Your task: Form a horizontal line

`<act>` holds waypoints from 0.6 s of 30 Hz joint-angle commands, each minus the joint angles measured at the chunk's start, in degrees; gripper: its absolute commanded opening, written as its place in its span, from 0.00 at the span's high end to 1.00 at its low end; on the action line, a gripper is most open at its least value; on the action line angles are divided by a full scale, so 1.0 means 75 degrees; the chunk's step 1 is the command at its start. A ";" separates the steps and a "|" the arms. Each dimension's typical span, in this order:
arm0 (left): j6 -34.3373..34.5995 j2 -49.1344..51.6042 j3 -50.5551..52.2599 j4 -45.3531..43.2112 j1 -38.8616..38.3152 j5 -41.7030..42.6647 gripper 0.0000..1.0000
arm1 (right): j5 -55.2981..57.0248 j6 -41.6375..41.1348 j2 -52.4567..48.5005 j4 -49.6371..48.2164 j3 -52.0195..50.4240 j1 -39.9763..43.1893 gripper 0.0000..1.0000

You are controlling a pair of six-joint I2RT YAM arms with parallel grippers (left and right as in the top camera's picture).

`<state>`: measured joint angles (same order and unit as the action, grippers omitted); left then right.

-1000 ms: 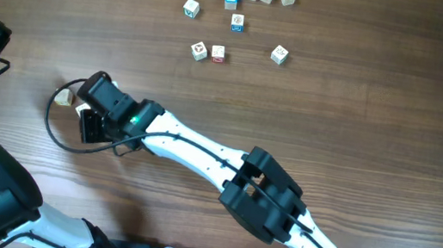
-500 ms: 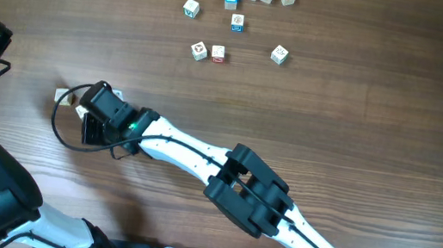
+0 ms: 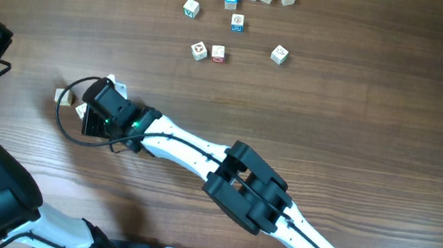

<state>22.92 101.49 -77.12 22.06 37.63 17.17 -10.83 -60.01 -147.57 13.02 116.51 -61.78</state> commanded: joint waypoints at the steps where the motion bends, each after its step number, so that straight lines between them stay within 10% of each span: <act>1: 0.0035 0.0099 0.0032 0.0006 0.0020 -0.0041 0.88 | 0.0504 -0.0047 -0.0184 -0.0085 0.0122 0.0055 0.95; 18: 0.0035 0.0099 0.0032 0.0047 0.0017 -0.0044 0.87 | 0.0982 0.0201 -0.0192 -0.0653 0.0122 0.0184 0.95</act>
<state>23.07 101.49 -77.12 22.24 37.63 17.17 -5.13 -59.77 -147.57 9.23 116.51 -60.51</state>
